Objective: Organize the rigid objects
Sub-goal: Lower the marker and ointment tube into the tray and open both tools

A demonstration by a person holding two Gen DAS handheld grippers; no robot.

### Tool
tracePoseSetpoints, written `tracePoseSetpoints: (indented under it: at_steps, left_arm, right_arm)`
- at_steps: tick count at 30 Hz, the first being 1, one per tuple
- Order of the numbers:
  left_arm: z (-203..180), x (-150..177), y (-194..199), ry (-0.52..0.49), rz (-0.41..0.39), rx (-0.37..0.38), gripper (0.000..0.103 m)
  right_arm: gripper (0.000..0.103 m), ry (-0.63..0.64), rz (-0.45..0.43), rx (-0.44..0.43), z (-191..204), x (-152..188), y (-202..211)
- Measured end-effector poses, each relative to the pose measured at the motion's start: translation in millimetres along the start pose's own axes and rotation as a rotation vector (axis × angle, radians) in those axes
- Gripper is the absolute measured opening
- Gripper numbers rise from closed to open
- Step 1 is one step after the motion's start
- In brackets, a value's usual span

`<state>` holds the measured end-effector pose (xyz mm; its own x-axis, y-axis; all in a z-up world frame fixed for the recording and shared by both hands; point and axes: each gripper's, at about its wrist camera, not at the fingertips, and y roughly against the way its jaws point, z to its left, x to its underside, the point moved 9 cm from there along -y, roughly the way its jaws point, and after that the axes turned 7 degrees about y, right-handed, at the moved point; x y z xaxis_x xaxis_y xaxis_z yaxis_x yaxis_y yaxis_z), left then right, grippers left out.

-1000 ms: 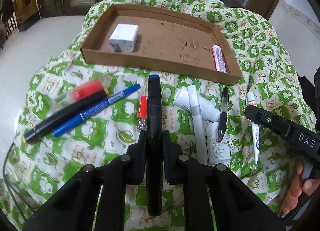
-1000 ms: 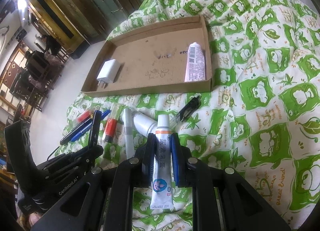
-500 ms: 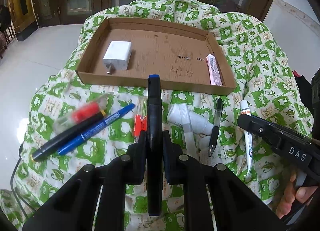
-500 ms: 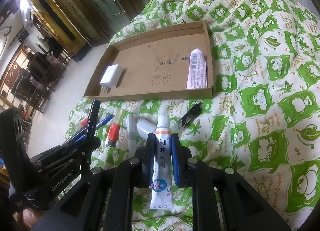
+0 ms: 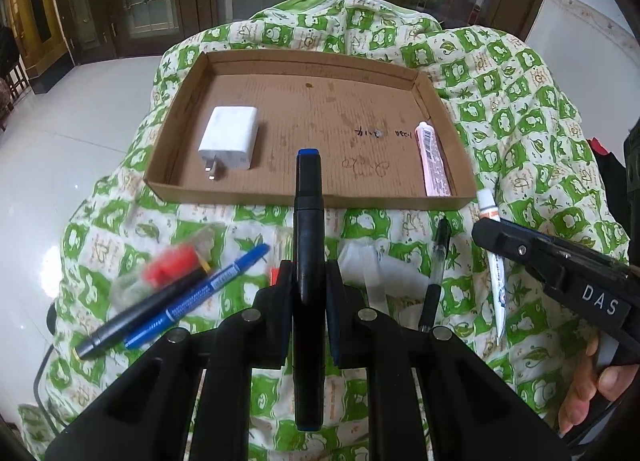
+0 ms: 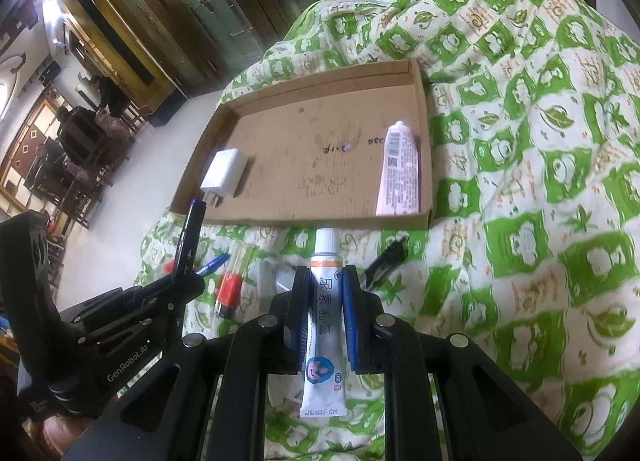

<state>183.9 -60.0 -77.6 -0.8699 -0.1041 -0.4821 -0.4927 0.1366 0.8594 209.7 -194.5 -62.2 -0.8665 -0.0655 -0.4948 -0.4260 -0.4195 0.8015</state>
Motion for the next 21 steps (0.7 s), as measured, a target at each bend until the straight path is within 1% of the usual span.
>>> tracePoseSetpoints:
  at_steps: [6,11,16,21]
  left_arm:
    - [-1,-13,-5,-0.003,0.002,-0.007,0.012]
    - [-1,-30,-7,-0.002,-0.001,-0.010,0.012]
    - [-2,-51,-11,0.006,-0.001,0.007,0.012]
    - [-6,-68,-28,0.016,0.020,0.020,0.012]
  right_arm:
    - [0.014,0.022,-0.013,-0.004,2,-26,-7]
    - [0.014,0.014,-0.024,-0.001,-6,-46,-14]
    - [0.014,0.004,-0.015,-0.004,-16,-57,-22]
    - [0.014,0.012,-0.007,-0.011,-20,-75,-32]
